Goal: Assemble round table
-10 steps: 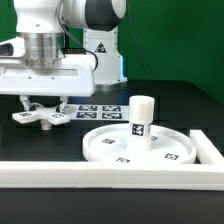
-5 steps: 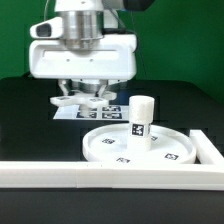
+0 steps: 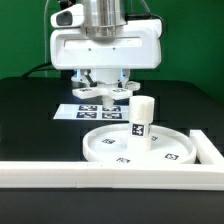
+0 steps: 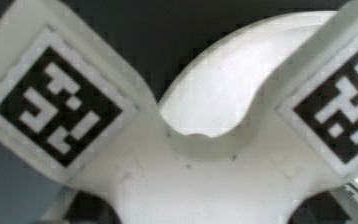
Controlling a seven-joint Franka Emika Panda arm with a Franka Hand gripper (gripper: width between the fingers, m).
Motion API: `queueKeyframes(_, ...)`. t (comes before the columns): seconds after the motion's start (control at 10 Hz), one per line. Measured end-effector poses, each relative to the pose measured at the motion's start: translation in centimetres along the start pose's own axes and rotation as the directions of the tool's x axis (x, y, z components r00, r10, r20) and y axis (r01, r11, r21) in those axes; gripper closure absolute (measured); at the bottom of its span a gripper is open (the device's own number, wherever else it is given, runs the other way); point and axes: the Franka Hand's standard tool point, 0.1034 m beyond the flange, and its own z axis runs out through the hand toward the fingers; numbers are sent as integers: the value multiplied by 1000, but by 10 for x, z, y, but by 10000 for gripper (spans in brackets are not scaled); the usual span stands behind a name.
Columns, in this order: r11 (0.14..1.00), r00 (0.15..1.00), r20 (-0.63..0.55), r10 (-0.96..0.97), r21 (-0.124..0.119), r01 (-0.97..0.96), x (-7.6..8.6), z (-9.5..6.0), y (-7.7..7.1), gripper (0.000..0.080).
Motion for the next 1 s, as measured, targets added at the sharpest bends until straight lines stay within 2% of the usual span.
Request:
queueKeyframes(0.2, 1000, 1000, 3, -1, 0, 1, 0, -1, -1, 351)
queueKeyframes(0.4, 1000, 1000, 5, -17, 20, 16, 6, -26, -22, 351)
queueKeyframes(0.6, 999, 999, -6, -46, 27, 46, 12, -36, -44, 351)
queueKeyframes(0.7, 997, 997, -12, -71, 31, 72, 14, -36, -53, 351)
queueKeyframes(0.9, 998, 998, -6, -60, 30, 60, 13, -34, -48, 351)
queueKeyframes(1.0, 997, 997, -4, -79, 25, 79, 13, -35, -52, 351)
